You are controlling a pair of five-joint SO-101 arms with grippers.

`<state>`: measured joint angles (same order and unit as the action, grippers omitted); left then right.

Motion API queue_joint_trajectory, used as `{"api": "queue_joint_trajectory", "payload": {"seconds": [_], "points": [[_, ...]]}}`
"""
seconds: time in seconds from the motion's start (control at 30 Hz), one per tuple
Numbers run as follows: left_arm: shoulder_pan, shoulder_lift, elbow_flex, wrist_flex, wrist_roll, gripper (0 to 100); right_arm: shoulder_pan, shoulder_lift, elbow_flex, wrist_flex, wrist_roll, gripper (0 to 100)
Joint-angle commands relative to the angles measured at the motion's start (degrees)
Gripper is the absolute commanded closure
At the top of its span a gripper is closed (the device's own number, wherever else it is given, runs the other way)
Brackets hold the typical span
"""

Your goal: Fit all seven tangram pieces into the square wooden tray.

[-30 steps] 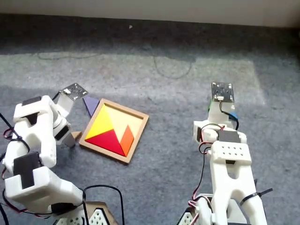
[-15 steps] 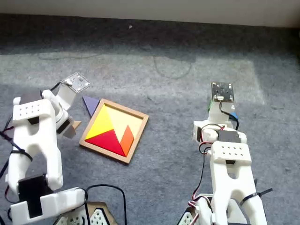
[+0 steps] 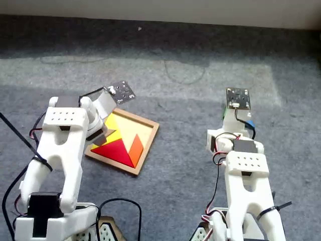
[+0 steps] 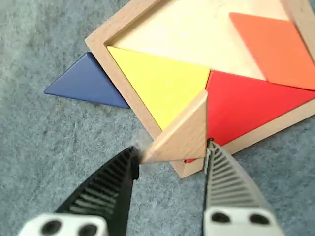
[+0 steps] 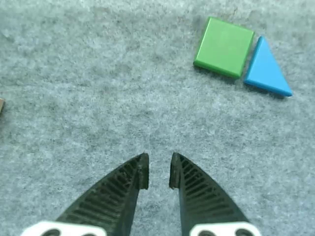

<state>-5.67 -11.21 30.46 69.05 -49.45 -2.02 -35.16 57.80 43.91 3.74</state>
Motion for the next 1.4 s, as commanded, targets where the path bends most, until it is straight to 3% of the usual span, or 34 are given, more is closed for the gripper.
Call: {"api": "queue_joint_trajectory", "payload": {"seconds": [0.0,0.17,0.37,0.53,0.8,1.0,1.13,1.37], "points": [[3.8,-2.2,0.2,0.4,0.4,93,0.6,-1.5,-0.4,-1.5,0.1,91.7],[6.4,-2.2,2.9,0.1,-9.2,93,0.6,-1.5,-0.4,-1.5,0.1,91.7],[6.5,-2.2,4.4,-3.5,-10.2,93,0.4,-1.5,-0.3,-1.5,0.1,91.7],[6.5,-2.6,5.2,-3.8,-10.3,78,0.4,-1.4,0.1,-3.5,0.1,91.7],[6.2,-2.9,5.1,-7.4,-9.1,77,0.4,-1.4,0.1,-3.7,0.1,91.7],[6.1,-9.5,5.6,-7.4,-1.2,77,0.4,-1.4,0.1,-3.7,0.1,91.7],[2.9,-12.9,5.7,-7.4,2.9,77,0.4,-1.4,0.1,-3.7,0.1,91.7],[-5.6,-13.1,11.9,-7.8,3.1,77,0.4,-1.4,0.1,-3.7,0.1,91.7]]}}
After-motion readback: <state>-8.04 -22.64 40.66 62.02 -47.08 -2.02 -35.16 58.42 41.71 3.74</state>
